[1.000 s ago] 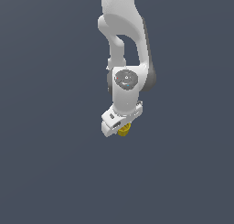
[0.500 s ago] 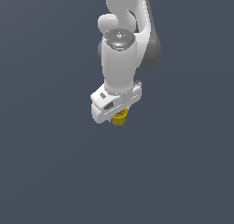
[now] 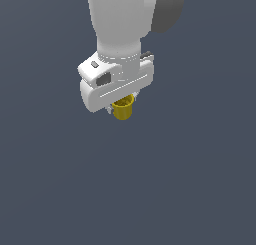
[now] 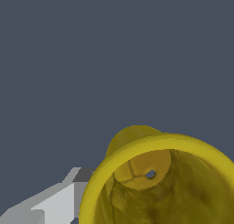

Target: Pick up the object and move it to a goal position.

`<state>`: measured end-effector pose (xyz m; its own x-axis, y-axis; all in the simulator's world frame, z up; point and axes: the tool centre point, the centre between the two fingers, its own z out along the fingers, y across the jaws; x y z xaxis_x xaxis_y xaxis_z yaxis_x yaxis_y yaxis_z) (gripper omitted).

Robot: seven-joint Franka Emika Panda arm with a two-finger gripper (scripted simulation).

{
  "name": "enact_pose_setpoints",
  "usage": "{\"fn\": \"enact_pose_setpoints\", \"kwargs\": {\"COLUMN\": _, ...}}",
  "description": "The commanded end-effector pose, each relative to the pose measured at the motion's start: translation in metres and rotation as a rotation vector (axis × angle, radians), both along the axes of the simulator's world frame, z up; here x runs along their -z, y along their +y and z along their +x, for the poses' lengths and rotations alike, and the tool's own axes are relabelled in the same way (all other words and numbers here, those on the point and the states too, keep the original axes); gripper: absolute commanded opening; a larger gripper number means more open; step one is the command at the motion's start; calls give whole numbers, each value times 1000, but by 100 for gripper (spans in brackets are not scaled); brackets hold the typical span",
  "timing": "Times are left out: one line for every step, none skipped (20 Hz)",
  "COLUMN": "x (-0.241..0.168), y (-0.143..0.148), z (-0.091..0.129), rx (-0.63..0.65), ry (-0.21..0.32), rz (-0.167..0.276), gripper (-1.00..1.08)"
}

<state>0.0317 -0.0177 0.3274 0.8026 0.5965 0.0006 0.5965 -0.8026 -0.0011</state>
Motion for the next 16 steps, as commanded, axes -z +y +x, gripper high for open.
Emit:
{"fn": "enact_pose_setpoints", "kwargs": {"x": -28, "y": -5, "z": 1, "rx": 0, "ry": 0, "rz": 0, "gripper": -100}}
{"fn": "enact_pose_setpoints", "kwargs": {"x": -38, "y": -8, "z": 1, "rx": 0, "ry": 0, "rz": 0, "gripper": -100}}
{"fn": "enact_pose_setpoints", "kwargs": {"x": -48, "y": -10, "z": 2, "rx": 0, "ry": 0, "rz": 0, "gripper": -100}}
{"fn": "enact_pose_setpoints", "kwargs": {"x": -58, "y": -12, "z": 2, "rx": 0, "ry": 0, "rz": 0, "gripper": -100}}
{"fn": "enact_pose_setpoints", "kwargs": {"x": -67, "y": -14, "z": 3, "rx": 0, "ry": 0, "rz": 0, "gripper": -100}}
{"fn": "enact_pose_setpoints", "kwargs": {"x": -76, "y": -16, "z": 4, "rx": 0, "ry": 0, "rz": 0, "gripper": -100}}
{"fn": "enact_pose_setpoints", "kwargs": {"x": -84, "y": -17, "z": 4, "rx": 0, "ry": 0, "rz": 0, "gripper": -100}}
{"fn": "enact_pose_setpoints", "kwargs": {"x": -92, "y": -19, "z": 5, "rx": 0, "ry": 0, "rz": 0, "gripper": -100}}
{"fn": "enact_pose_setpoints", "kwargs": {"x": -100, "y": -21, "z": 5, "rx": 0, "ry": 0, "rz": 0, "gripper": -100}}
{"fn": "enact_pose_setpoints", "kwargs": {"x": -107, "y": -22, "z": 6, "rx": 0, "ry": 0, "rz": 0, "gripper": -100}}
{"fn": "enact_pose_setpoints", "kwargs": {"x": -114, "y": -24, "z": 6, "rx": 0, "ry": 0, "rz": 0, "gripper": -100}}
{"fn": "enact_pose_setpoints", "kwargs": {"x": -120, "y": -25, "z": 7, "rx": 0, "ry": 0, "rz": 0, "gripper": -100}}
{"fn": "enact_pose_setpoints", "kwargs": {"x": -126, "y": -26, "z": 8, "rx": 0, "ry": 0, "rz": 0, "gripper": -100}}
{"fn": "enact_pose_setpoints", "kwargs": {"x": -131, "y": -27, "z": 8, "rx": 1, "ry": 0, "rz": -1, "gripper": -100}}
{"fn": "enact_pose_setpoints", "kwargs": {"x": -135, "y": -28, "z": 9, "rx": 1, "ry": 0, "rz": -1, "gripper": -100}}
{"fn": "enact_pose_setpoints", "kwargs": {"x": -140, "y": -29, "z": 9, "rx": 1, "ry": 0, "rz": -1, "gripper": -100}}
